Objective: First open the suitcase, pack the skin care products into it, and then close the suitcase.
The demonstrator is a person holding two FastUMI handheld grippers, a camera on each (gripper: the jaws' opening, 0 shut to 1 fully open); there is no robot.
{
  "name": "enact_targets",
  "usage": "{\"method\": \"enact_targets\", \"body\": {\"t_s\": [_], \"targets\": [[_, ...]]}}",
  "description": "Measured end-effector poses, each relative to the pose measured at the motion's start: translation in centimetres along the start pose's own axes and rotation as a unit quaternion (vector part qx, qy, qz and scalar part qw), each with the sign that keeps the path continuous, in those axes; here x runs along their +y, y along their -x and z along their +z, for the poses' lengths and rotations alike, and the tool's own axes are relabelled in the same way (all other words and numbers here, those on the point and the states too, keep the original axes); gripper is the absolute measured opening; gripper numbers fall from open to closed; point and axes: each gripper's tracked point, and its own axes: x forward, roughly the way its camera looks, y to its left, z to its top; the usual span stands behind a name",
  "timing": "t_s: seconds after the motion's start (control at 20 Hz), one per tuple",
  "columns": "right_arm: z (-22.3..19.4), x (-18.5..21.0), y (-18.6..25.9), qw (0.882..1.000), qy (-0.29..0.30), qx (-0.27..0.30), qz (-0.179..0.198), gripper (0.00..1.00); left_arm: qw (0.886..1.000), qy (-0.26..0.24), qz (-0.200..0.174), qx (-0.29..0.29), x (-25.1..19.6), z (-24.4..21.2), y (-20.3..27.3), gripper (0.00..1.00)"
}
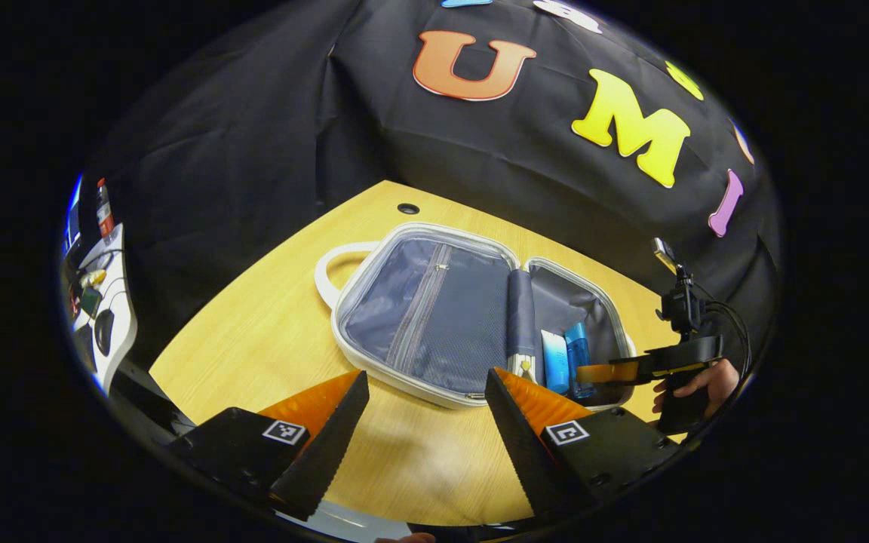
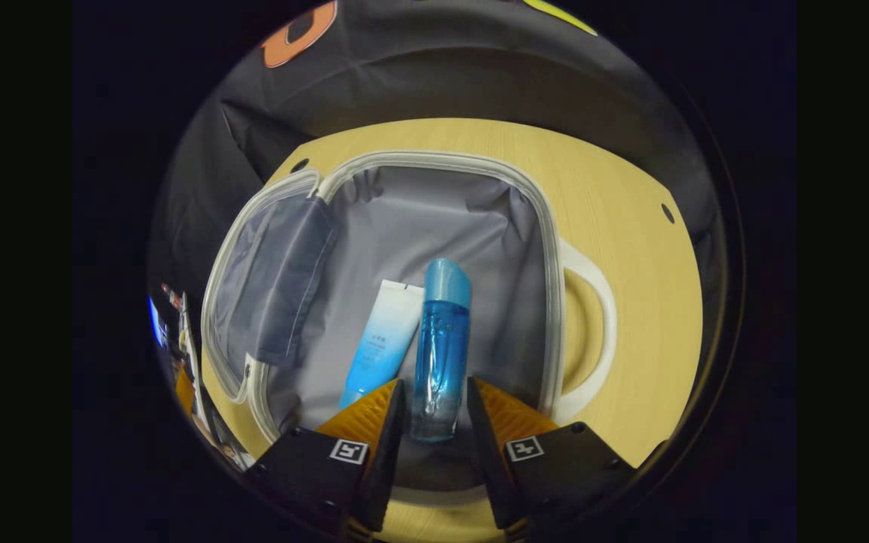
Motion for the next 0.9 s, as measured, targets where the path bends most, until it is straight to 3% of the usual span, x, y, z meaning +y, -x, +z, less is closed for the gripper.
{"method": "enact_targets", "body": {"t_s": [0.05,0.2,0.25,0.3,0.45,0.55,0.65,0.9], "targets": [[0.0,0.3,0.9,1.0,0.012,-0.007,0.006,0.57,1.0,-0.002,-0.003,-0.002,0.1,0.2,0.1,0.99],[1.2,1.1,4.6,0.995,0.064,-0.074,0.035,0.69,1.0,-0.001,0.001,-0.01,0.9,1.3,0.1,0.99],[1.6,1.1,6.0,0.991,0.089,-0.098,0.034,0.73,1.0,0.0,0.001,-0.015,1.2,1.7,0.3,0.99],[1.9,1.2,7.4,0.986,0.11,-0.118,0.036,0.69,1.0,0.003,0.005,-0.019,1.7,2.1,0.3,0.99],[2.0,1.3,11.2,0.971,0.169,-0.166,0.041,0.82,0.999,0.017,0.01,-0.031,3.4,3.5,0.5,0.99],[2.1,0.9,13.8,0.96,0.199,-0.193,0.039,0.82,0.999,0.023,0.008,-0.041,4.7,4.8,0.5,0.99],[2.4,0.5,15.8,0.953,0.215,-0.21,0.035,0.82,0.998,0.045,-0.019,-0.039,5.4,5.6,-0.1,0.99],[2.4,-0.1,18.9,0.961,0.178,-0.207,0.05,0.81,0.988,0.119,-0.068,-0.071,9.9,8.5,-3.9,0.98]]}}
